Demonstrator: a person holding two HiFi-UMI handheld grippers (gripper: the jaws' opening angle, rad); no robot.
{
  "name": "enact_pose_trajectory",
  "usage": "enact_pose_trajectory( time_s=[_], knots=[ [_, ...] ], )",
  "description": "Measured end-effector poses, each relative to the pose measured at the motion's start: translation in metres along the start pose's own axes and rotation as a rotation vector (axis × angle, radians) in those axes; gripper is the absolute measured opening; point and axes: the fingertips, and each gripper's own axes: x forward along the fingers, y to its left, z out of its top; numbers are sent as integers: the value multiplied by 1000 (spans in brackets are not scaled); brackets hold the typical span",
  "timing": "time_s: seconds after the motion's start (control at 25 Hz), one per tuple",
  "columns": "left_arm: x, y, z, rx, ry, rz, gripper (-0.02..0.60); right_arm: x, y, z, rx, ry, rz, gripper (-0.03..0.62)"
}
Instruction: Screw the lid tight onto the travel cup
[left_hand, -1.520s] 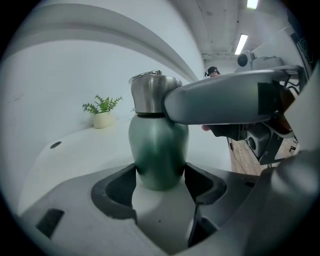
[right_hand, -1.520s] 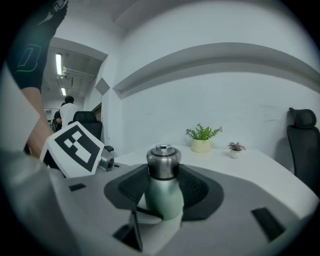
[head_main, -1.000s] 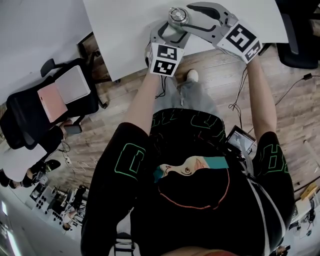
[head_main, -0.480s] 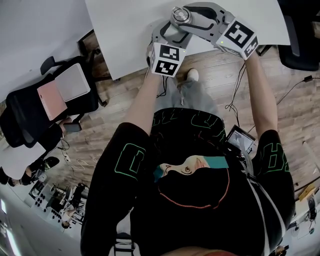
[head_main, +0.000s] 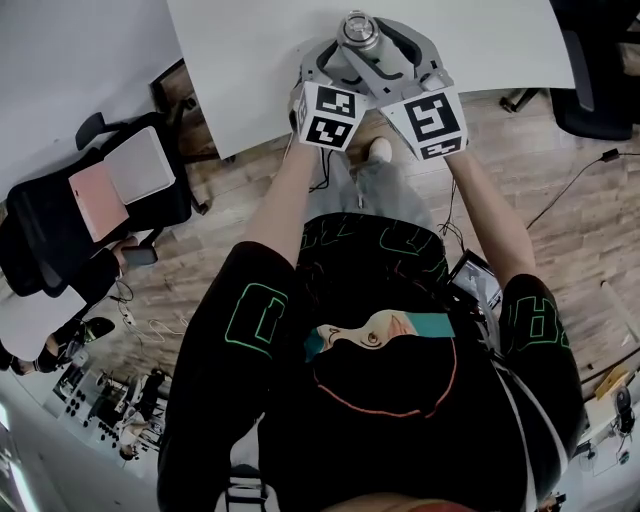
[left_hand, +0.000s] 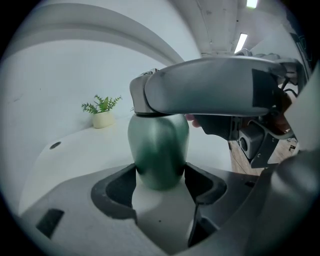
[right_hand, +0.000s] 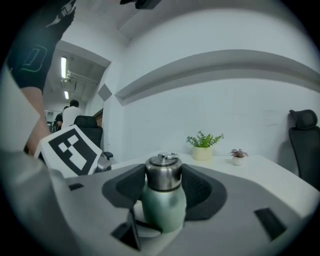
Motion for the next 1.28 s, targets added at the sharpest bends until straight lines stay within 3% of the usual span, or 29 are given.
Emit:
enact_pose_trajectory(
  time_s=[0.12, 0.24, 0.44, 0.76, 0.92, 1.28],
  knots=[
    [0, -1, 0, 1, 1, 1, 313, -2, -1, -2, 29, 2, 44, 232],
    [0, -1, -1, 2, 3, 1, 313, -8, 0, -4, 52, 14, 183, 242],
    [1, -2, 1, 5, 2, 1, 313, -18, -2, -5, -68, 75, 413, 249],
    [1, -5, 1, 5, 3, 2, 313, -5, 1, 0, -131, 162, 638, 232],
    [1, -5, 1, 8, 3, 2, 313, -5, 1, 2, -96, 113, 557, 227],
    [1, -4, 0, 8, 6, 4, 313, -6, -2, -2, -19, 40, 73, 225]
  ],
)
